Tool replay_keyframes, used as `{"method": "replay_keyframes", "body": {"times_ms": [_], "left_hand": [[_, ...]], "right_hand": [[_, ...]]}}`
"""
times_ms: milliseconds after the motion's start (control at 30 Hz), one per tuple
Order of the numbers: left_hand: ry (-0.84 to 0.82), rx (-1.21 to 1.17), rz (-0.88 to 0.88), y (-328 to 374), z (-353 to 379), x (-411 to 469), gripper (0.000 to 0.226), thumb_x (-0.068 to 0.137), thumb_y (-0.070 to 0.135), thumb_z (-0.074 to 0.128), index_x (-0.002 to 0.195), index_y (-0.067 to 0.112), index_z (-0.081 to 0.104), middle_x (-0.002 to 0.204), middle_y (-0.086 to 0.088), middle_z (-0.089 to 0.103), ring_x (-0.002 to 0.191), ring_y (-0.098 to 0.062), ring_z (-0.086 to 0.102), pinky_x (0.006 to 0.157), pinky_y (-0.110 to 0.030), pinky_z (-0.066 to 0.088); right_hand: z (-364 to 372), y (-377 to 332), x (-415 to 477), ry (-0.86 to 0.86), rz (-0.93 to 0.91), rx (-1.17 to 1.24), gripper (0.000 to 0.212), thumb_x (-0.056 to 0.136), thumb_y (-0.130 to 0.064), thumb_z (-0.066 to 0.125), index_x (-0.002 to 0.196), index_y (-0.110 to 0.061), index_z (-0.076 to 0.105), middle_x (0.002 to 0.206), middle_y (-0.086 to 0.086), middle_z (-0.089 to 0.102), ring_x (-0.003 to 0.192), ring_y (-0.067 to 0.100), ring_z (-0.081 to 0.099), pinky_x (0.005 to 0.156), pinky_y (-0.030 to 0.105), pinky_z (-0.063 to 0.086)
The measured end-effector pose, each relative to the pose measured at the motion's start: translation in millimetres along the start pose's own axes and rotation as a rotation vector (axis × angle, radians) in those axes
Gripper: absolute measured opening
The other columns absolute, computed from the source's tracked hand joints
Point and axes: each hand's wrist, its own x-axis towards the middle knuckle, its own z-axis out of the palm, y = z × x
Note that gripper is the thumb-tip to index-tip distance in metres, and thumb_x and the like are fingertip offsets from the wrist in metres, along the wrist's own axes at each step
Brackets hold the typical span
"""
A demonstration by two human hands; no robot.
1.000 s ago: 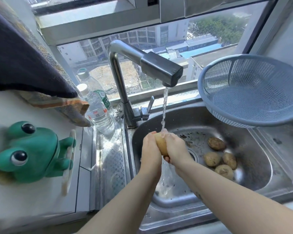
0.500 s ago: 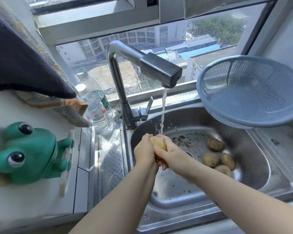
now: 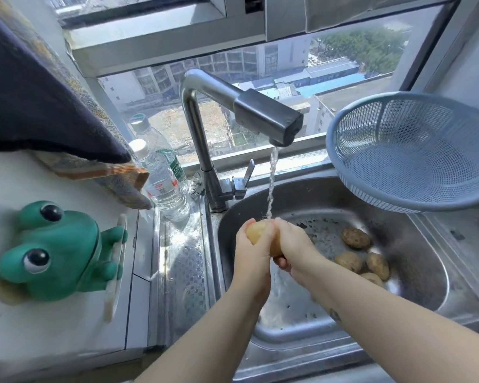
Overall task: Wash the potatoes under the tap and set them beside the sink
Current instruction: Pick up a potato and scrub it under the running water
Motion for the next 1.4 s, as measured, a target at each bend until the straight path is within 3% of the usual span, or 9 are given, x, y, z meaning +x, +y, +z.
{"method": "replay_keyframes", "body": {"times_ms": [133,233,333,533,800,900,1033,1200,1400], "left_hand": [[0.147,-0.117,-0.071,6.4,-1.2,5.0,0.047,0.064,0.018,0.075,0.106,0.014,0.056,0.091,-0.016,0.063,0.066,-0.026,0.059,0.043,-0.025,0.040],[0.292,-0.098,-0.140,15.2,-1.3,5.7,0.012,0.080,0.021,0.069,0.079,0.012,0.061,0.064,-0.007,0.058,0.043,-0.018,0.052,0.041,-0.021,0.036],[0.364,-0.154,-0.228,22.5,-2.5,5.7,0.025,0.086,0.032,0.059,0.073,0.012,0.055,0.056,-0.008,0.050,0.035,-0.020,0.046,0.044,-0.026,0.038],[0.336,-0.305,-0.289,31.2,4.6,-4.2,0.020,0.095,0.012,0.040,0.081,0.009,0.054,0.070,-0.014,0.054,0.058,-0.026,0.054,0.046,-0.026,0.042],[-0.010,0.168,0.068,-1.0,0.6,-5.2,0.065,0.074,0.040,0.059,0.134,0.030,0.036,0.118,-0.006,0.059,0.106,-0.021,0.061,0.096,-0.040,0.050],[0.050,0.110,0.097,-0.4,-2.0,1.0,0.074,0.062,0.044,0.067,0.127,0.016,0.046,0.110,-0.010,0.062,0.095,-0.023,0.064,0.078,-0.036,0.055],[0.159,-0.151,-0.167,12.6,1.7,9.0,0.030,0.093,0.034,0.054,0.102,0.005,0.057,0.086,-0.018,0.058,0.062,-0.027,0.055,0.049,-0.029,0.043],[0.191,-0.389,-0.370,28.9,1.9,14.4,0.029,0.101,0.027,0.041,0.112,0.005,0.055,0.104,-0.022,0.059,0.081,-0.034,0.061,0.062,-0.043,0.052],[0.047,-0.114,-0.124,27.1,9.7,-2.0,0.016,0.097,0.023,0.046,0.101,0.019,0.061,0.091,-0.009,0.061,0.071,-0.020,0.056,0.056,-0.029,0.046]], "right_hand": [[-2.5,5.2,-6.5,-0.220,-0.032,0.047,0.026,0.097,-0.032,0.042,0.104,-0.022,0.064,0.068,0.005,0.053,0.044,0.012,0.040,0.046,0.024,0.030],[-4.7,8.7,-14.2,-0.427,-0.129,0.019,0.029,0.100,-0.017,0.037,0.119,-0.032,0.053,0.094,0.010,0.055,0.059,0.014,0.044,0.056,0.025,0.037],[-8.3,9.8,-17.4,-0.469,-0.202,-0.066,0.047,0.094,-0.005,0.048,0.130,-0.035,0.043,0.094,0.010,0.054,0.063,0.014,0.047,0.064,0.027,0.046],[-4.9,8.0,-11.9,-0.203,-0.369,-0.234,0.028,0.089,-0.023,0.061,0.117,-0.024,0.055,0.080,-0.003,0.056,0.048,0.000,0.049,0.047,0.012,0.039],[-17.0,-5.7,6.4,-0.181,0.154,0.246,0.033,0.101,-0.034,0.034,0.083,-0.011,0.048,0.040,0.001,0.033,0.029,0.008,0.024,0.036,0.014,0.020],[-14.9,-3.4,1.0,-0.306,0.119,0.266,0.032,0.102,-0.036,0.033,0.085,-0.012,0.047,0.050,0.002,0.035,0.034,0.009,0.028,0.037,0.019,0.024],[-14.1,10.8,-3.3,-0.404,-0.181,-0.103,0.031,0.102,-0.033,0.035,0.127,-0.016,0.043,0.069,0.008,0.046,0.048,0.010,0.042,0.051,0.021,0.037],[-28.2,13.0,0.1,-0.283,-0.516,-0.532,0.051,0.091,-0.033,0.058,0.136,-0.031,0.035,0.114,0.004,0.054,0.084,0.008,0.056,0.074,0.017,0.046],[-21.0,12.2,5.8,-0.190,-0.131,0.104,0.050,0.096,-0.055,0.033,0.099,-0.010,0.054,0.060,0.006,0.049,0.042,0.012,0.036,0.041,0.023,0.031]]}}
